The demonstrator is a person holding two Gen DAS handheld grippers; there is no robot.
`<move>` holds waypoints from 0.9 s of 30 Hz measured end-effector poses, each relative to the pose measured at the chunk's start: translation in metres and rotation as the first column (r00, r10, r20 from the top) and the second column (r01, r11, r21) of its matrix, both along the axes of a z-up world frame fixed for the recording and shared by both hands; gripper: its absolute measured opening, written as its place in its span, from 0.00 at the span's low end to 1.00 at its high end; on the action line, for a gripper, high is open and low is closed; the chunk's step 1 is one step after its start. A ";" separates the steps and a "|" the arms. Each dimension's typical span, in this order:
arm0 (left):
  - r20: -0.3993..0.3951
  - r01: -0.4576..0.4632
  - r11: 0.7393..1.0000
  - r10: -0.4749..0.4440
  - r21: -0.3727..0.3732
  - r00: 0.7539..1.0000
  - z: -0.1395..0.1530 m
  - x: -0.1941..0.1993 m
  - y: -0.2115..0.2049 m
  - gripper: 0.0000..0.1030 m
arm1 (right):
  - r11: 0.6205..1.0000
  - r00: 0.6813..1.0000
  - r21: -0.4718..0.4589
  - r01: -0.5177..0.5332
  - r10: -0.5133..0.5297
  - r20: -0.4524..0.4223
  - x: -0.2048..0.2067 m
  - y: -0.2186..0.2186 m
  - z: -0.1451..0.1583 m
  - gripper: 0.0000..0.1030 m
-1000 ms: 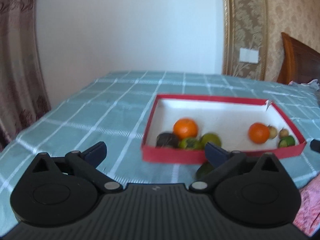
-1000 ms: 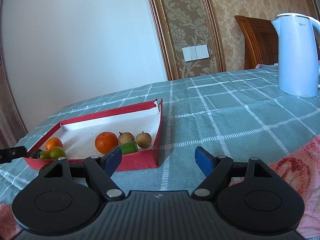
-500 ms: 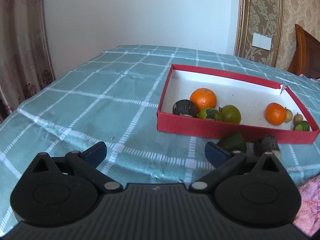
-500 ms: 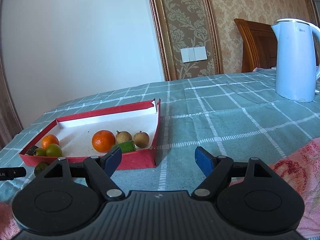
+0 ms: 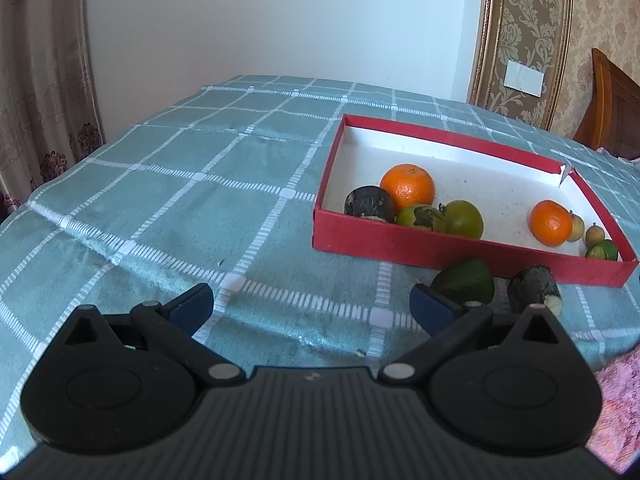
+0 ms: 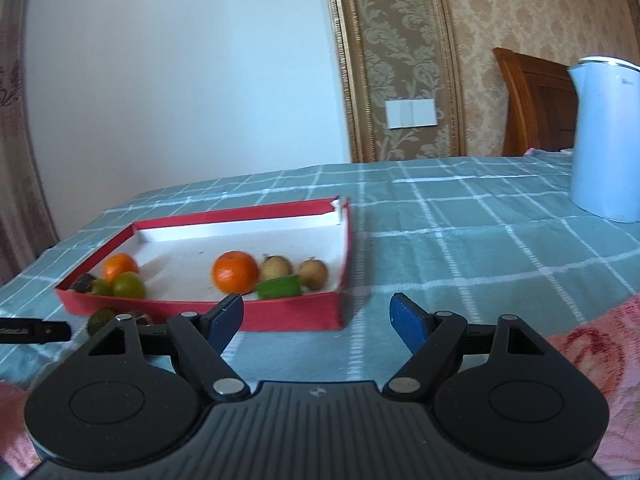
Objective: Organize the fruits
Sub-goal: 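Move the right gripper to the dark log-shaped fruit beside the box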
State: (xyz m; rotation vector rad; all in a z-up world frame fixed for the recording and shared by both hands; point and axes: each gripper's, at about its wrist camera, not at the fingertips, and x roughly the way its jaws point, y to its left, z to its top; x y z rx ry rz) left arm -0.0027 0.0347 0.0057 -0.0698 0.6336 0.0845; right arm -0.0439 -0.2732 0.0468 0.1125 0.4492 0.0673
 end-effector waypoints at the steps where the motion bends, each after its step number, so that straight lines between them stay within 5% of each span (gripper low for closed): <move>1: -0.001 0.001 1.000 -0.001 0.000 1.000 0.000 0.000 0.000 1.00 | 1.000 1.000 -0.002 -0.014 0.014 0.001 -0.001 0.004 0.001 0.78; 27: -0.015 -0.031 0.998 0.030 -0.048 0.999 -0.004 0.000 0.009 1.00 | 0.960 0.965 -0.100 -0.261 0.256 -0.058 0.011 0.095 0.003 0.78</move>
